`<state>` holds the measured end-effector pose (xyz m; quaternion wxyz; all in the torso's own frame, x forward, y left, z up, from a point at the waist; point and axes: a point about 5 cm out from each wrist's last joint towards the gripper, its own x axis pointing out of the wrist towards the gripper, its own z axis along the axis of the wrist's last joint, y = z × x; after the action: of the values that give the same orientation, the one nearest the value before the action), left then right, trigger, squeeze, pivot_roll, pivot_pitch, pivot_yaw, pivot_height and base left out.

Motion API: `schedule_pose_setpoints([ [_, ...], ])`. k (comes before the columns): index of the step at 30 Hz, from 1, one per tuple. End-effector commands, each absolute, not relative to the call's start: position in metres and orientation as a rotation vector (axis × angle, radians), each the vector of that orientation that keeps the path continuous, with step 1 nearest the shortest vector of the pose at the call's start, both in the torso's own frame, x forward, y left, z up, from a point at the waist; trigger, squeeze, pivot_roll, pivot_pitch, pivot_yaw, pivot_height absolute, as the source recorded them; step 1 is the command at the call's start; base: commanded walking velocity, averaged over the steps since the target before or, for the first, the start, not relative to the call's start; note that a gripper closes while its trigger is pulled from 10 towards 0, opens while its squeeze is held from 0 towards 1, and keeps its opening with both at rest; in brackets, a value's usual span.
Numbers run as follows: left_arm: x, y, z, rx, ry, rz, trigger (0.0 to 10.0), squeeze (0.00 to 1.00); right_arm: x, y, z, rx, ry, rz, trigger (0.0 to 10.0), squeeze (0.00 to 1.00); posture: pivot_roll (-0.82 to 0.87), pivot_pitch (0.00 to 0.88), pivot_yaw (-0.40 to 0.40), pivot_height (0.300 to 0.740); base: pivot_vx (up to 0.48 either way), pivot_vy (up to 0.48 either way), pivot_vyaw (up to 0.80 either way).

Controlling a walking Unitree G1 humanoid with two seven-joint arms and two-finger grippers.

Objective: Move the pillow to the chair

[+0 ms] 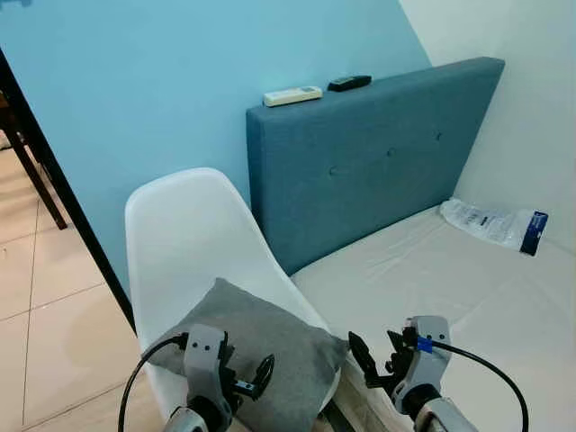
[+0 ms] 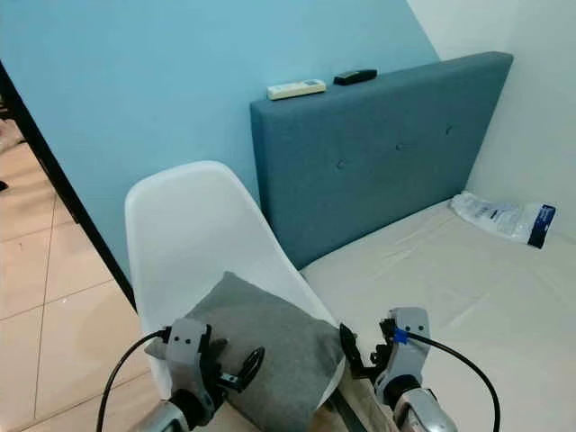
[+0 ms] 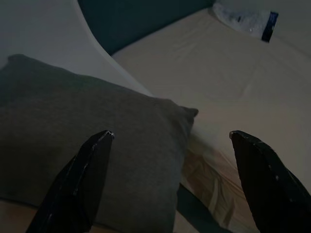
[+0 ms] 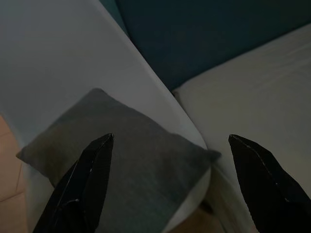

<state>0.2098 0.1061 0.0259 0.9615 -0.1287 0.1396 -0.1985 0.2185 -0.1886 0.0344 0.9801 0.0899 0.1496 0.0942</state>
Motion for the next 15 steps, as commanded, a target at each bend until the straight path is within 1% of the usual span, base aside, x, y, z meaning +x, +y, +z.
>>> schedule_pose_setpoints([
  [1,0.2076,0.1073,0.021,-0.251,0.317,-0.396,10.0,0.0,0.2188,-0.1859,0.0313,0.179,0.32,0.199,10.0,0.0,-0.03,0.0,-0.031,0.74,-0.266,0.0,0.0],
  [15,0.2049,0.1058,0.0173,-0.25,0.342,-0.382,10.0,0.0,0.2186,-0.187,0.0259,0.179,0.342,0.204,10.0,0.0,-0.03,0.0,-0.032,0.74,-0.282,0.0,0.0],
])
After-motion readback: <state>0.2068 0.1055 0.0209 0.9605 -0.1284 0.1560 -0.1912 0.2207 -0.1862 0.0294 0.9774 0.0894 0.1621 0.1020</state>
